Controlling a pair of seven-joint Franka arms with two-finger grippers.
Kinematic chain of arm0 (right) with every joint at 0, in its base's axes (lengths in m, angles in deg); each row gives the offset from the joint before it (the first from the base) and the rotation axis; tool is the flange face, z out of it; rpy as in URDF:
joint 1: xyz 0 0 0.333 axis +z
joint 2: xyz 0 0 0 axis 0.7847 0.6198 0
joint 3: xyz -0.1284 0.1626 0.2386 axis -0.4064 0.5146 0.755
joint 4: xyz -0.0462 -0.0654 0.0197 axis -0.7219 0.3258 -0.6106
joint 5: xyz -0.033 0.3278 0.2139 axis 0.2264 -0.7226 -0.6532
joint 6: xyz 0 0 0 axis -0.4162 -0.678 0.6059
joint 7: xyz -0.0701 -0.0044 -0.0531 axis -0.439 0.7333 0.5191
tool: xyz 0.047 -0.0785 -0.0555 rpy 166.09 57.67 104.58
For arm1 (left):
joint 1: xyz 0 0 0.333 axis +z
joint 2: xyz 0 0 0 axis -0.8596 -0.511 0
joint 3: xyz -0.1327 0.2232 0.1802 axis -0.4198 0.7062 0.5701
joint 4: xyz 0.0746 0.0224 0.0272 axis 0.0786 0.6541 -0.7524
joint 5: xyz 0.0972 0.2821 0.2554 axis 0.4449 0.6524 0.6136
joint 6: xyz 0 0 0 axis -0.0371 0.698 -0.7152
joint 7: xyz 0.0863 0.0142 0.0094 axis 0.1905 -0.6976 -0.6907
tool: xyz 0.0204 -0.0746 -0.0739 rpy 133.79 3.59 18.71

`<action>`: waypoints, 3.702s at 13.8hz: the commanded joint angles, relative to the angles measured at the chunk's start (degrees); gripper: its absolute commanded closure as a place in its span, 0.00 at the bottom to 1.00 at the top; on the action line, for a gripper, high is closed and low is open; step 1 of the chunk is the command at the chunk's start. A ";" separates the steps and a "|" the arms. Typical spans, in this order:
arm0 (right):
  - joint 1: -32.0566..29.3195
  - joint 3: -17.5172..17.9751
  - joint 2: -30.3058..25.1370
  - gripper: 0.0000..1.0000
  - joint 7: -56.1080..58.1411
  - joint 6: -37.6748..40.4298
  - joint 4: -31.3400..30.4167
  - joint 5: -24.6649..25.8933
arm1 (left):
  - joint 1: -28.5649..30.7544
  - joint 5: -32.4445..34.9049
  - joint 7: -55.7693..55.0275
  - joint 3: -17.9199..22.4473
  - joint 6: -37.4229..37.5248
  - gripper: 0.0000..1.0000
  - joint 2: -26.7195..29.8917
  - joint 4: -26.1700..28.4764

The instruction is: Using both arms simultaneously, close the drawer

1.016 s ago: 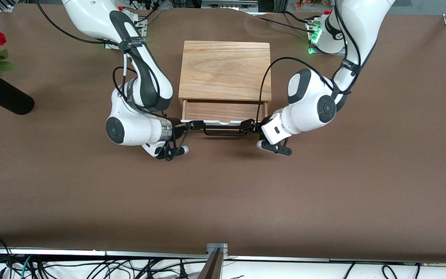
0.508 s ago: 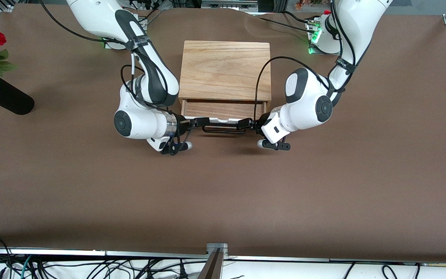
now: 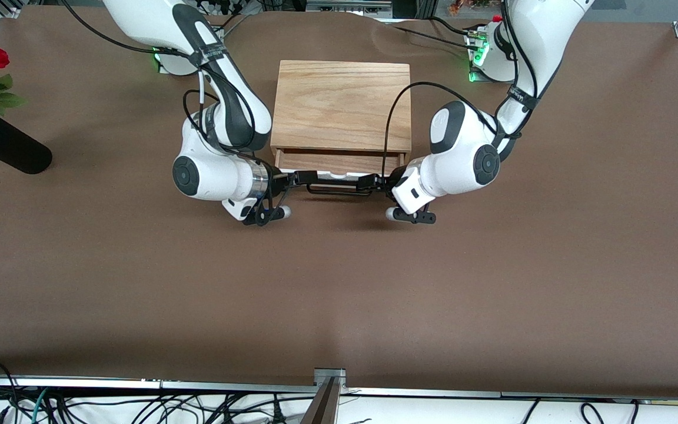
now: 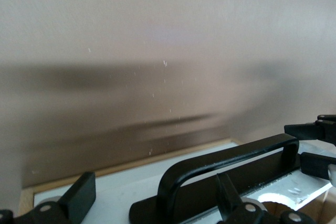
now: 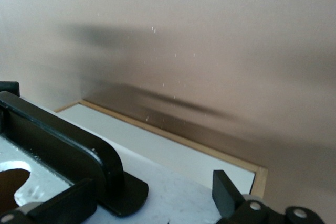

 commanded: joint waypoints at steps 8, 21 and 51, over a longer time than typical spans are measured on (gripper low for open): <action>0.05 2.89 -5.42 0.00 -2.68 2.98 -7.65 -1.96 | 1.37 -1.11 -0.89 -1.73 18.96 0.00 2.61 1.07; -6.02 -11.16 -8.83 0.00 -1.63 18.02 10.02 22.78 | 6.12 27.07 3.06 1.52 19.23 0.00 16.49 -4.98; -5.84 -19.70 -21.86 0.00 1.89 32.87 15.55 39.96 | 5.15 42.84 12.48 22.27 40.23 0.00 28.19 -16.33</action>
